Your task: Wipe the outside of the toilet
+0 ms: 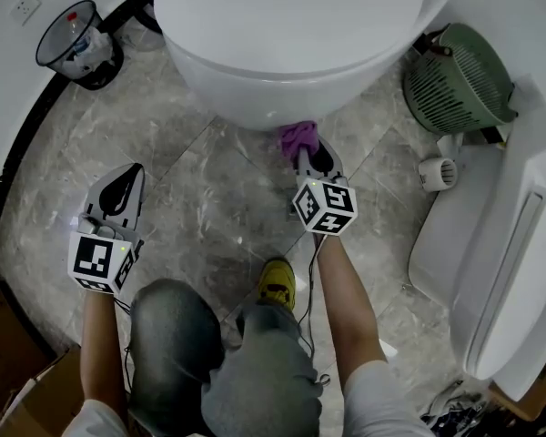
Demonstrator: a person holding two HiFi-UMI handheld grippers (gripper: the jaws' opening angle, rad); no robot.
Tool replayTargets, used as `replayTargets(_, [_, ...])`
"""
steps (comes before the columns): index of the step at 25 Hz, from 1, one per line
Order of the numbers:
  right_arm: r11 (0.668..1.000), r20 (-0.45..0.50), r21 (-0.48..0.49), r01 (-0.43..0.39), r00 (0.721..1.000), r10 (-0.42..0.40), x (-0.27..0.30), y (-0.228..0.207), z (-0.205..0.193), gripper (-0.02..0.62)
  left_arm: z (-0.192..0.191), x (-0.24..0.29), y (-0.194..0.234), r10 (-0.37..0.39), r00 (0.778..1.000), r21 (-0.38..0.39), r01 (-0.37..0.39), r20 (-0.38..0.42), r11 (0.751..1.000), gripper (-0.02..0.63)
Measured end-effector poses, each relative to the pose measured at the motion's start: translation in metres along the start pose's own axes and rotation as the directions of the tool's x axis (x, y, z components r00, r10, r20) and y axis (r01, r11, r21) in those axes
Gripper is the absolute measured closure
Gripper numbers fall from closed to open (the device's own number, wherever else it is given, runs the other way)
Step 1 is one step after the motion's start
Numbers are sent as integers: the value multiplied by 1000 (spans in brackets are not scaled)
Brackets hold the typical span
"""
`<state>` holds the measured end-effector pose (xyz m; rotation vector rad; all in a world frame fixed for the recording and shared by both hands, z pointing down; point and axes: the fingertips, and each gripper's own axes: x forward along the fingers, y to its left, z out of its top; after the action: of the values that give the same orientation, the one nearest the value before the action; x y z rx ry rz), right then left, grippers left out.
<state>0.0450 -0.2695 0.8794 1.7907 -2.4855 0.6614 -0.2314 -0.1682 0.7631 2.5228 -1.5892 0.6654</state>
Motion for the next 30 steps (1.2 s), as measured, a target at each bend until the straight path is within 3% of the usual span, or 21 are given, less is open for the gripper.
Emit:
replayTargets(4, [977,13,146,157,987,-161,-1,-62,11,518,-1,5,-4,-14,1000,13,14,2,1000,589])
replayTargets(7, [965,13,151,214,976,-218,-2,-91,23,520,-2,8,-3,-14,1000,13,14,4,1000,589])
replayTargets(17, [975,1,70,209,978,-209,-12,-90,27,520,0,14,-4,-20,1000,11,20,6,1000,589])
replayTargets(30, [992,102,21,121,987,-122,-89,-40,103,523,32,-23,0,0,995,-61,7,100,998,589])
